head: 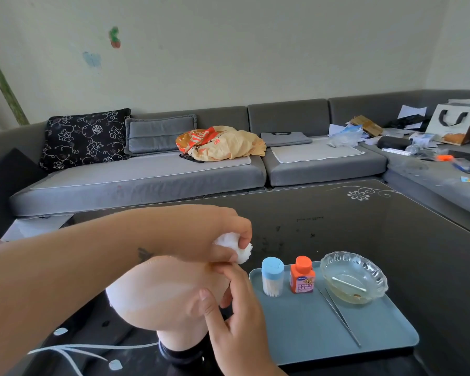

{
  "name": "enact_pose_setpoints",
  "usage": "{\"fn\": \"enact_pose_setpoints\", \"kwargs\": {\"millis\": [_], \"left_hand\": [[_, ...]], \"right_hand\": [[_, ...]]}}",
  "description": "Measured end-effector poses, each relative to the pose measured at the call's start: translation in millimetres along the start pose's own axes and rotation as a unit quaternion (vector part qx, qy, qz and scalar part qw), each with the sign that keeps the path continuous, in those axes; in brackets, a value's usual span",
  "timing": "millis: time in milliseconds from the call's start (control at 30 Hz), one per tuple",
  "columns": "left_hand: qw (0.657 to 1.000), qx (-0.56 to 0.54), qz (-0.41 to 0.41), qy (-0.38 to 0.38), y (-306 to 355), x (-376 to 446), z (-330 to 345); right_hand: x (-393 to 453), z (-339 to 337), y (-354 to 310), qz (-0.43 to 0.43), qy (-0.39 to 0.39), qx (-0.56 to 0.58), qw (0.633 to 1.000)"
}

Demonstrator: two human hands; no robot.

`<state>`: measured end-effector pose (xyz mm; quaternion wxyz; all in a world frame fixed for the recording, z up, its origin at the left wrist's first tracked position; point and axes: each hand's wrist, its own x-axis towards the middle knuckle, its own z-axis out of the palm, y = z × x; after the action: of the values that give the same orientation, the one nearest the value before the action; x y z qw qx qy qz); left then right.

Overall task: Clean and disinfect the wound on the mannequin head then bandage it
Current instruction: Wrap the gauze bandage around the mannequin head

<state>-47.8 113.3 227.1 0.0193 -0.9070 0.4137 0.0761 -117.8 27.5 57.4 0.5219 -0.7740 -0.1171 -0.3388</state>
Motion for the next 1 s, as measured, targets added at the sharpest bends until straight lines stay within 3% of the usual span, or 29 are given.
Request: {"fn": "enact_pose_setpoints", "kwargs": {"millis": [333, 467, 567, 733, 867, 1000], "left_hand": [[0.997, 0.071, -0.013, 0.026, -3, -4, 8], [0.994, 0.092, -0.004, 0.062, -6, -9, 13], [0.99, 0.111, 0.016, 0.087, -8, -12, 16], [0.988, 0.121, 0.02, 0.099, -13, -12, 16], [0.984, 0.14, 0.047, 0.096, -13, -12, 17], [0.985, 0.131, 0.055, 0.101, -16, -11, 18]], "right_hand": [[-6, -3, 10, -0.02, -0.043, 0.037, 0.998], [-8, -7, 18, 0.031, -0.079, 0.112, 0.99], [-3, -9, 18, 0.111, -0.082, 0.25, 0.958], [6, -9, 10, 0.217, 0.0, 0.402, 0.89], [16, -15, 8, 0.217, 0.051, 0.305, 0.926], [37, -24, 5, 0.157, -0.012, 0.203, 0.966]]}}
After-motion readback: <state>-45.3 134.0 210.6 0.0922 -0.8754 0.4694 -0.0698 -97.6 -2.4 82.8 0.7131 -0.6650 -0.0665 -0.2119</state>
